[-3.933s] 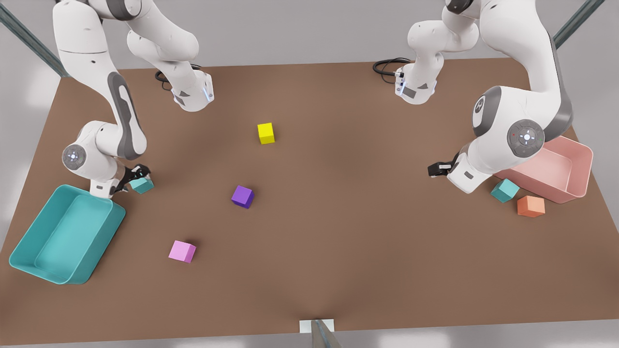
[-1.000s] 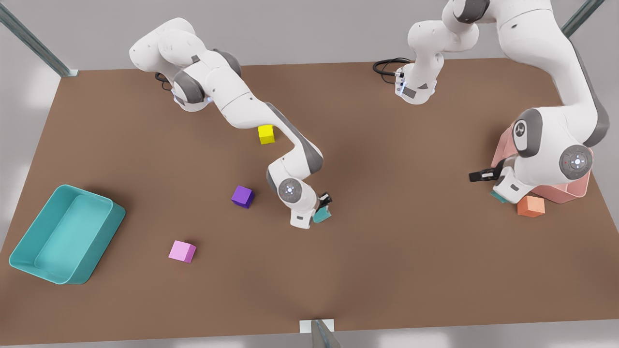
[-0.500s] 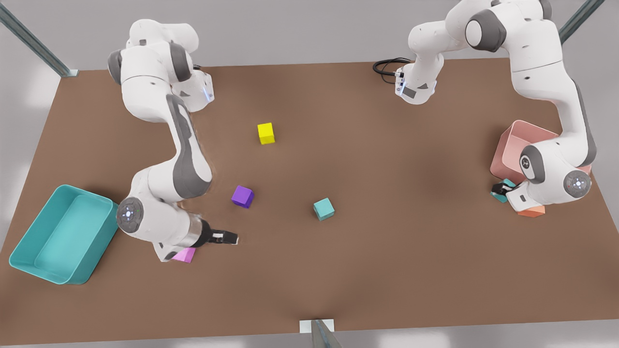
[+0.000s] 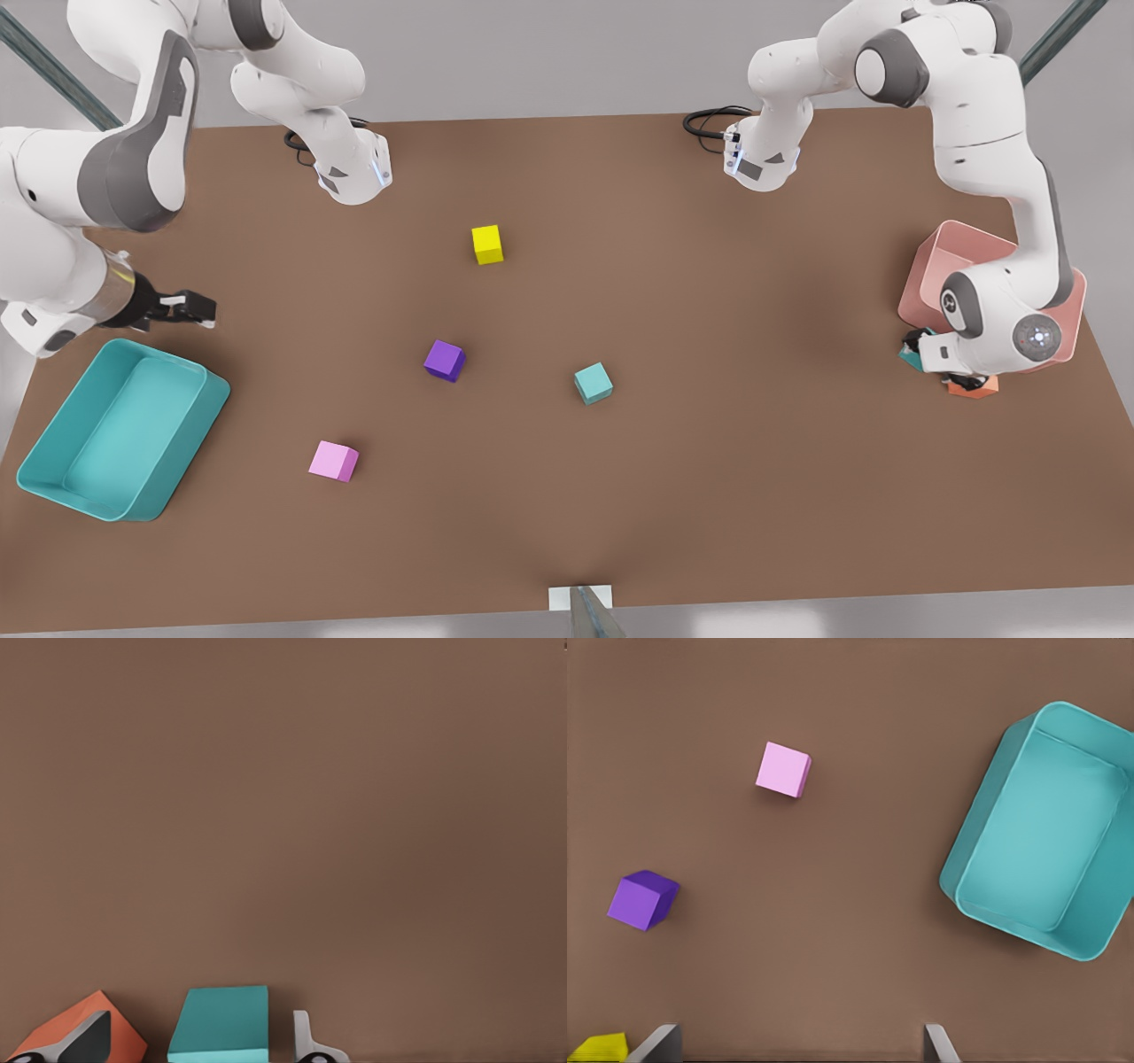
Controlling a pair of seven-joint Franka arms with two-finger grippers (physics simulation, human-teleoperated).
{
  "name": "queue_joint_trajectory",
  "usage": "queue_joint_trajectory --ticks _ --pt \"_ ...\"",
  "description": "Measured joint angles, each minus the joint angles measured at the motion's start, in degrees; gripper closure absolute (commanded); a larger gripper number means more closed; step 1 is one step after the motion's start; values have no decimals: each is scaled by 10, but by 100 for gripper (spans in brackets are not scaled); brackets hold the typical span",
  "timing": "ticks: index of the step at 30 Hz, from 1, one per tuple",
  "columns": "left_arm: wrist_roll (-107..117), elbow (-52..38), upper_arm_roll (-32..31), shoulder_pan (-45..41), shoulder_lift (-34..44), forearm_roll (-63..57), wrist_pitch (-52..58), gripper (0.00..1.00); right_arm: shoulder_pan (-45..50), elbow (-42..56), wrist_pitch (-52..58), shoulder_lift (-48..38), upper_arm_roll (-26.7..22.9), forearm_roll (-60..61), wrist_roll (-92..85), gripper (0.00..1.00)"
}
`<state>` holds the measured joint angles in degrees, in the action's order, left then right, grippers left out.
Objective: Stack the two blue cubes on top of each other
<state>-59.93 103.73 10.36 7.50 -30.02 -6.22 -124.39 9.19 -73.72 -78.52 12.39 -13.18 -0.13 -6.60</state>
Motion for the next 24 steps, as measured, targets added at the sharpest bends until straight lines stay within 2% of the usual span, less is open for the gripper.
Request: queue_joint_trajectory --ticks 5,24 --pt "-38 5 6 6 -6 0 -7 0 -5 -97 -13 -72 2 -21 -25 0" --pt "-86 11 12 22 -35 0 -11 0 0 -100 -32 -47 2 -27 -82 0"
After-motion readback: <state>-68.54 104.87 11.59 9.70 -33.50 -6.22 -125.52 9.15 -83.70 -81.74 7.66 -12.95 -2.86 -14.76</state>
